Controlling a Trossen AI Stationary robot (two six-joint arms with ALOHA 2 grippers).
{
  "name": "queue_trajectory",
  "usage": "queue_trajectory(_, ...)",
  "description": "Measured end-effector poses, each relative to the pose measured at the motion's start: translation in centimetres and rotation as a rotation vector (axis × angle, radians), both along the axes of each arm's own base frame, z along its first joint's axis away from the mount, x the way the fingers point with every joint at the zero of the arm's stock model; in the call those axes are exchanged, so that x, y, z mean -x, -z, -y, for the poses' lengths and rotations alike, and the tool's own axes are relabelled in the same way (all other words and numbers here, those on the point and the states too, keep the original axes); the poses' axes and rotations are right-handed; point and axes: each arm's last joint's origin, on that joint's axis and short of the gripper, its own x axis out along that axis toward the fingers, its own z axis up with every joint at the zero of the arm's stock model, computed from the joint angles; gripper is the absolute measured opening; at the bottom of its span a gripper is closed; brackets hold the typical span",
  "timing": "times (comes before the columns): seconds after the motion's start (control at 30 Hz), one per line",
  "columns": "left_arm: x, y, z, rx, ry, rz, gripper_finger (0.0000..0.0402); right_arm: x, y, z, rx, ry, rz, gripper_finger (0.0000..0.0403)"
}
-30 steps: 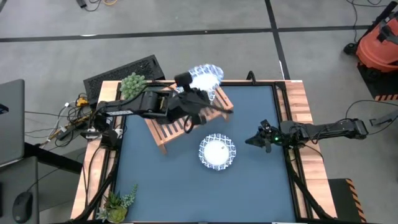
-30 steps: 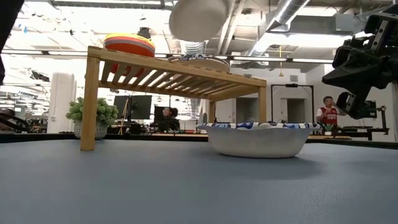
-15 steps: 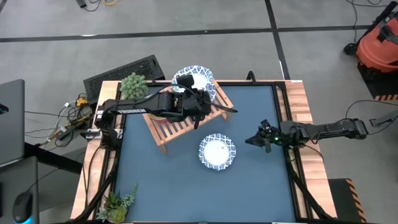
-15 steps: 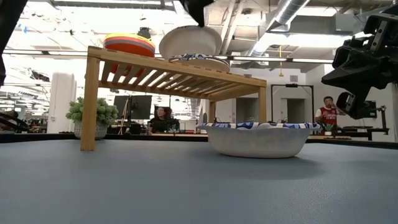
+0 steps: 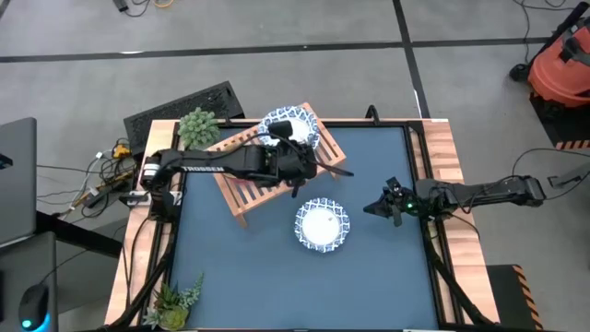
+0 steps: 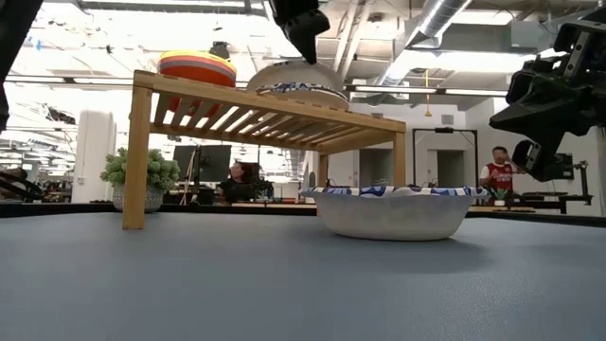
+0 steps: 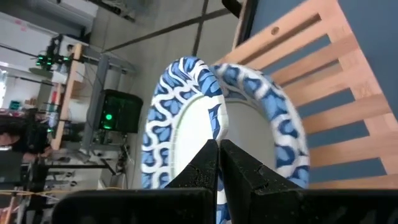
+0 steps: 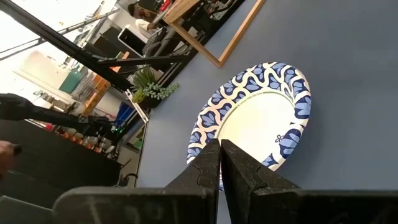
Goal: Place and stack bowls onto a shelf
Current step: Stack the white bowl into the white bowl on the shelf
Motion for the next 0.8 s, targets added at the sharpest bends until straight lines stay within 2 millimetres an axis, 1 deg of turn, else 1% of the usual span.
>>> queue_trajectory(0.27,-0.1,1.5,-0.7,0.039,0.005,-0.03,0.0,0.0,0.0,0.0,-0.003,0.0,0.0,0.0042)
queue_trajectory(0.4,-0.1,1.6,-0.6,0.09,0.03,-0.016,0.0,0.0,0.0,0.0,-0.003,0.0,0.0,0.0042)
queue_trajectory(0.53,-0.2,1.6,-0.6,0.1,0.034,-0.005,0.0003,0.0,0.0,0.0,-0.002,0.0,0.0,0.0042)
queue_trajectory(0.63,-0.3,1.6,-0.6,0.131,0.058,0.004,0.0014,0.0,0.0,0.0,-0.002,0.0,0.0,0.0042)
queue_trajectory(0.8,-0.4,1.7,-0.5,0.176,0.073,0.025,0.0053,0.0,0.0,0.0,0.001,-0.001,0.0,0.0042)
